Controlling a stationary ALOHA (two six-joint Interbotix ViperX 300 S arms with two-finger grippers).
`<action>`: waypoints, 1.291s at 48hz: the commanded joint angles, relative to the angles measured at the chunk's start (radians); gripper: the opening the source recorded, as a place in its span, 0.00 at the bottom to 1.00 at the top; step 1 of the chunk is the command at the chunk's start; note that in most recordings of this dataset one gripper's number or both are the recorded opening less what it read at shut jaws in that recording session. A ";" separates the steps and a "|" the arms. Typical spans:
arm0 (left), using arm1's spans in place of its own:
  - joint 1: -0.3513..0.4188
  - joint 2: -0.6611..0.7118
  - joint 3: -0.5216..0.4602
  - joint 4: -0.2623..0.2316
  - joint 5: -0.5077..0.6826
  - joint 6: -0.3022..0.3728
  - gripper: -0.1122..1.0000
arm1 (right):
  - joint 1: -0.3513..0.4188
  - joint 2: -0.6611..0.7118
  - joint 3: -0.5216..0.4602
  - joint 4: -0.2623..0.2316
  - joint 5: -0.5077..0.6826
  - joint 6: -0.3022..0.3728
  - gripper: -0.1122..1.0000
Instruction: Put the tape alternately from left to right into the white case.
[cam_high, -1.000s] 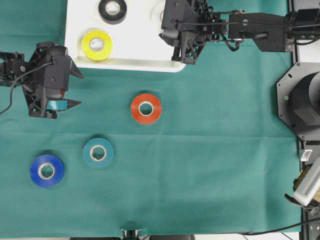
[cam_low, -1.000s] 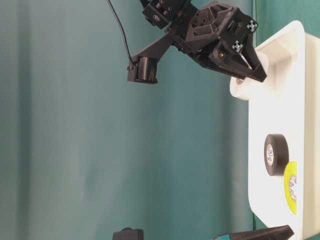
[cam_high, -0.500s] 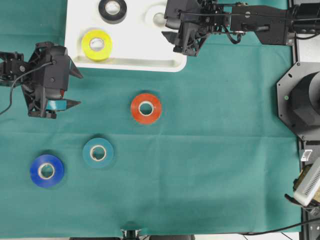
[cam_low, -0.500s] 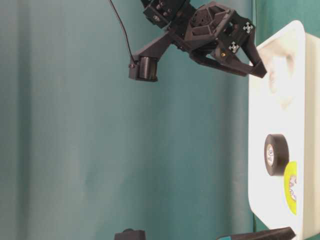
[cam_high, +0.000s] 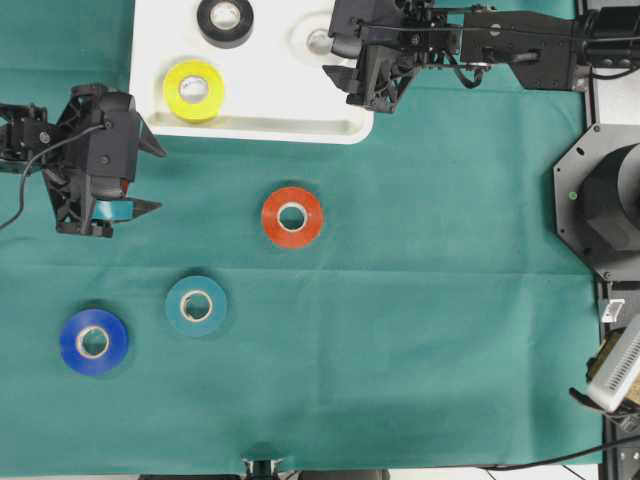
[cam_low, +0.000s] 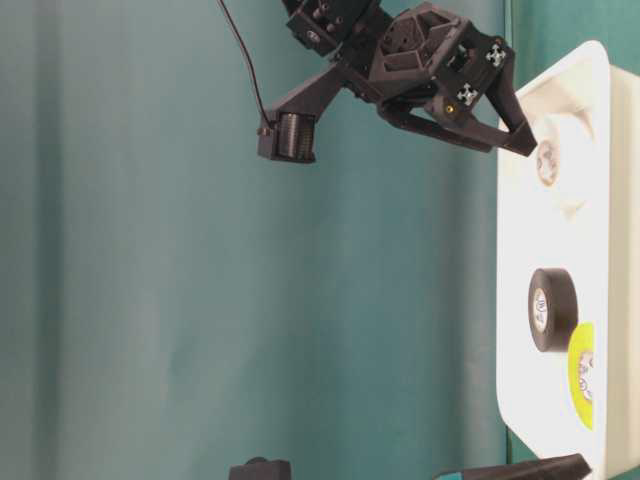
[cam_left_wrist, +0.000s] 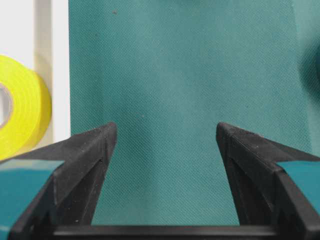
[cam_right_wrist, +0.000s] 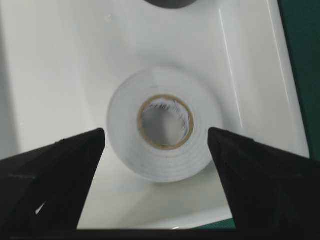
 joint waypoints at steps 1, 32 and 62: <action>-0.002 -0.008 -0.009 -0.002 -0.006 0.000 0.82 | 0.002 -0.012 -0.009 -0.002 -0.006 0.003 0.84; -0.003 -0.009 -0.008 -0.003 -0.008 0.000 0.82 | 0.167 -0.114 0.052 -0.002 -0.005 0.014 0.84; -0.005 -0.009 -0.008 -0.002 -0.008 -0.002 0.82 | 0.410 -0.146 0.089 0.005 -0.008 0.021 0.84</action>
